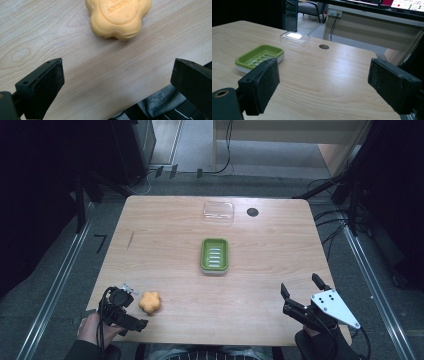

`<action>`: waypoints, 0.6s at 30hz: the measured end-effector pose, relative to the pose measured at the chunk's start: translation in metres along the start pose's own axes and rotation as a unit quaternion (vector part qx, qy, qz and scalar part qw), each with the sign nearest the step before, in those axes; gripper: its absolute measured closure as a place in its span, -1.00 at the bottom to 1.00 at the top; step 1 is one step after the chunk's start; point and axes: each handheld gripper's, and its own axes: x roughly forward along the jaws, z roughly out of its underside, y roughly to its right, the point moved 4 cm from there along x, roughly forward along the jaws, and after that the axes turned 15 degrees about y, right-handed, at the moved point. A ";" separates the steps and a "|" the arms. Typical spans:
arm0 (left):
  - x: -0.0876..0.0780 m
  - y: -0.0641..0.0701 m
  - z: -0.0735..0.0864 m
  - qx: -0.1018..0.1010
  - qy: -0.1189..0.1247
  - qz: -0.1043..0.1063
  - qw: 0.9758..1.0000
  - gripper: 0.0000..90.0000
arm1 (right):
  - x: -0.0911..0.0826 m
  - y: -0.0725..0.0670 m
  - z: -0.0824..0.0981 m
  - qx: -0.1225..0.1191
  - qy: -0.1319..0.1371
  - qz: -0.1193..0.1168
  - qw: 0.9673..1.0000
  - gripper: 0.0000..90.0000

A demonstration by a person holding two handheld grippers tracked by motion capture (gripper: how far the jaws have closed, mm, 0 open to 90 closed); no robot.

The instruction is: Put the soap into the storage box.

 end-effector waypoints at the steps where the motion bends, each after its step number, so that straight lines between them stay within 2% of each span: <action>1: 0.000 0.000 0.000 0.000 -0.002 0.001 1.000 -1.00 | 0.000 0.000 0.000 0.000 -0.001 0.000 1.000 -0.76; 9: 0.004 -0.002 0.000 -0.013 -0.014 0.000 1.000 -1.00 | 0.007 -0.002 0.002 -0.006 -0.005 -0.009 1.000 -0.76; 13: 0.006 -0.002 -0.001 -0.008 -0.028 0.005 1.000 -1.00 | 0.010 -0.002 0.003 -0.008 -0.011 -0.011 1.000 -0.71; 18: 0.010 -0.001 -0.003 -0.009 -0.033 0.010 0.999 -1.00 | 0.009 -0.001 0.002 -0.005 -0.009 -0.007 1.000 -0.71</action>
